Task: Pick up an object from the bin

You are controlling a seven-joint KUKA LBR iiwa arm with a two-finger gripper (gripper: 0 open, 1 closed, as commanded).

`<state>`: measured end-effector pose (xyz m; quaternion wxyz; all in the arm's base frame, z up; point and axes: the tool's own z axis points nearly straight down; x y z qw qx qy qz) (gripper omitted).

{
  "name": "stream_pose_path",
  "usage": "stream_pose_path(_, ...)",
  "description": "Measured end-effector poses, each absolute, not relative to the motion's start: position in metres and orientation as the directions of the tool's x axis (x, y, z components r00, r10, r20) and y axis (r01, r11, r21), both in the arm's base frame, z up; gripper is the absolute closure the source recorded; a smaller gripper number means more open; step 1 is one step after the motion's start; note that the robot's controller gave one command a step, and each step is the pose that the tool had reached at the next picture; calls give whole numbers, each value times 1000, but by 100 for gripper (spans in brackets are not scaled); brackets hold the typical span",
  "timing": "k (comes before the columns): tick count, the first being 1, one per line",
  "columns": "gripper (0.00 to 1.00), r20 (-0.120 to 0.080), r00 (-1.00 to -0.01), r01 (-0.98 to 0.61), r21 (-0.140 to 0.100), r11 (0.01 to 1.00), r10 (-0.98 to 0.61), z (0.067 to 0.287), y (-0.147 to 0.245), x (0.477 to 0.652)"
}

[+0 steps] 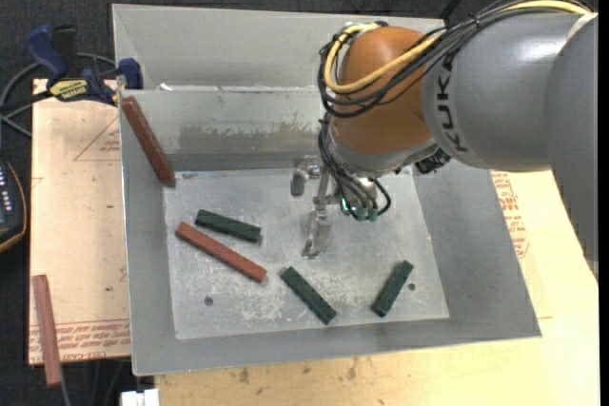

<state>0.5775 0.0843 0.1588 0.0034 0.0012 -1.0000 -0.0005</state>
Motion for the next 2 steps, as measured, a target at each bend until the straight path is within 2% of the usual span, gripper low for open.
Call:
stream_pose_path(1, 0, 7, -997, 81, 1, 997, 81, 66, 146, 562)
stream_pose_path(2, 100, -1, -996, 88, 2, 996, 88, 75, 143, 566)
